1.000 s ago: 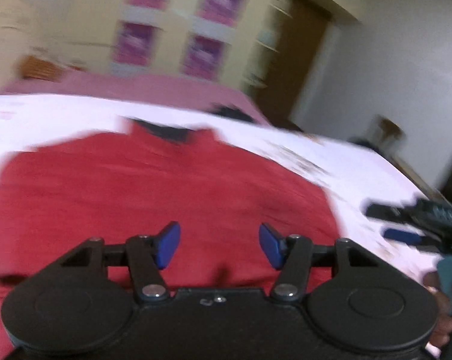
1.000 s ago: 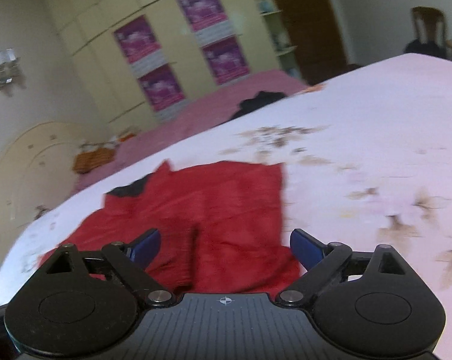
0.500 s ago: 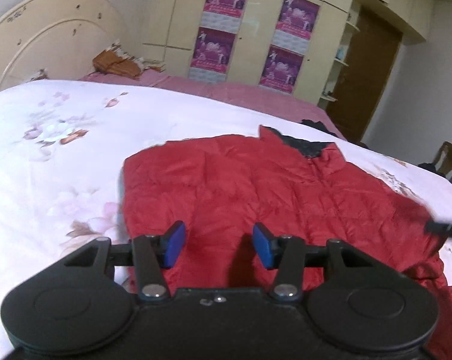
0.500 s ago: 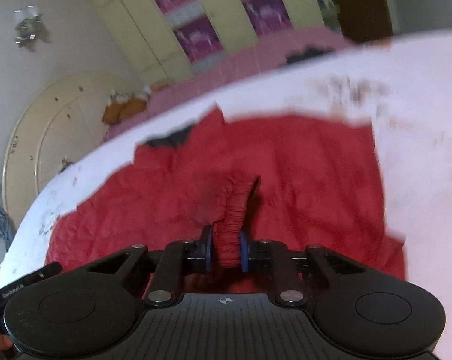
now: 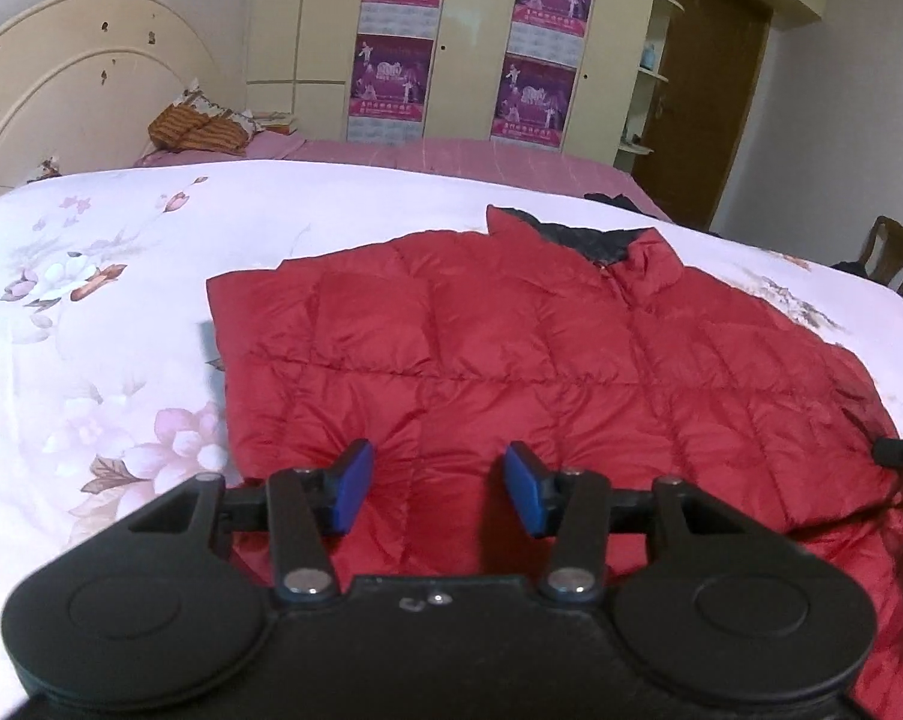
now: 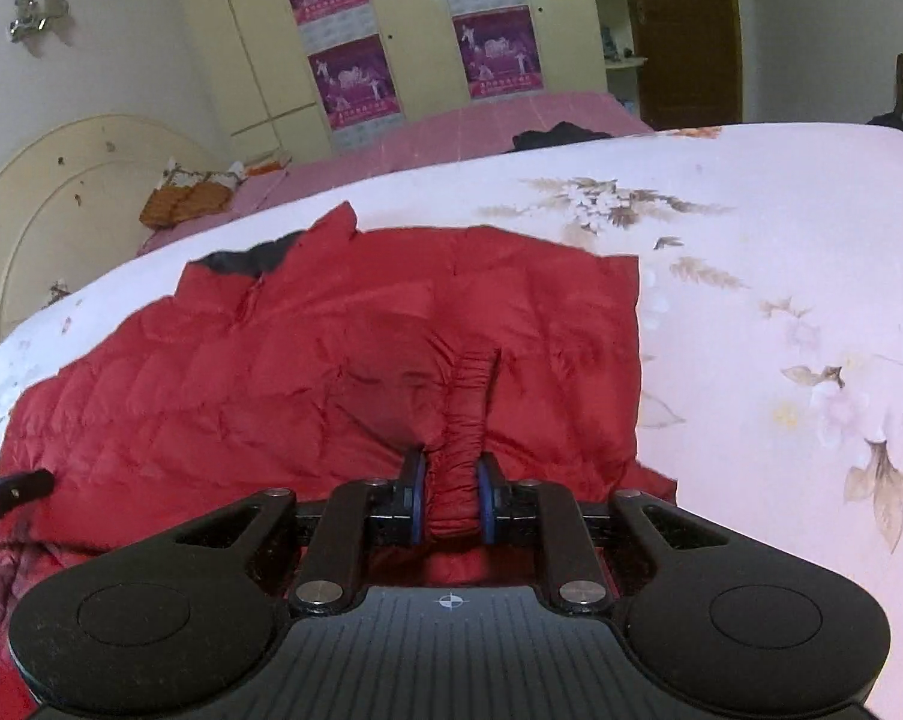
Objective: Fold large clothes
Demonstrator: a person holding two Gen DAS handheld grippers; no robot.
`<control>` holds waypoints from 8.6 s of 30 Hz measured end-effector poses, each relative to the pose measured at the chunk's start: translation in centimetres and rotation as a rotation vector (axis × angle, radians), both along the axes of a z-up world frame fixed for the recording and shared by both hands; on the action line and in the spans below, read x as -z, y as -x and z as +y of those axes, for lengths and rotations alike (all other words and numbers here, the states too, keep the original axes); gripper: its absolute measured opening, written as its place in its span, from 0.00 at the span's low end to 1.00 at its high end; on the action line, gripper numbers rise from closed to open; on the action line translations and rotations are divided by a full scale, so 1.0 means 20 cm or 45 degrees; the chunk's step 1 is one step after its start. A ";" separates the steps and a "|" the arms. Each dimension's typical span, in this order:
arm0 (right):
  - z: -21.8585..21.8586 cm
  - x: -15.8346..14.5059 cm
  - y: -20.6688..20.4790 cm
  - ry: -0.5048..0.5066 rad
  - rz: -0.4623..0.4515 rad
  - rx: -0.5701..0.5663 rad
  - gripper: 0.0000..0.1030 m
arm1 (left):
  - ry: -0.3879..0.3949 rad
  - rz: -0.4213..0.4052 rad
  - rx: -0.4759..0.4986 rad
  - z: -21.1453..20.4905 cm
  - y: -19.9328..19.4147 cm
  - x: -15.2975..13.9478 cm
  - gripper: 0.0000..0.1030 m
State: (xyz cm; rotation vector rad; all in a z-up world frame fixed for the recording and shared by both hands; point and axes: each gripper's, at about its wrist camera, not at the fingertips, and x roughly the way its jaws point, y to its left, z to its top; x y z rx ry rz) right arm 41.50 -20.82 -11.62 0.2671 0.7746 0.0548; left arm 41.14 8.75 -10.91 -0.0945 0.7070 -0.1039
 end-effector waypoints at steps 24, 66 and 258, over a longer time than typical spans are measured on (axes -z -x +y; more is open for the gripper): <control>0.06 -0.18 -0.10 0.094 -0.118 -0.001 0.59 | -0.004 -0.114 0.017 0.16 -0.03 -0.15 0.73; 0.38 -0.02 -0.07 0.265 0.023 -0.111 0.56 | -0.129 -0.003 0.121 0.09 0.07 0.02 0.66; 0.30 -0.10 -0.40 0.079 -0.078 -0.411 0.54 | -0.010 -0.115 0.320 -0.03 -0.29 -0.10 0.63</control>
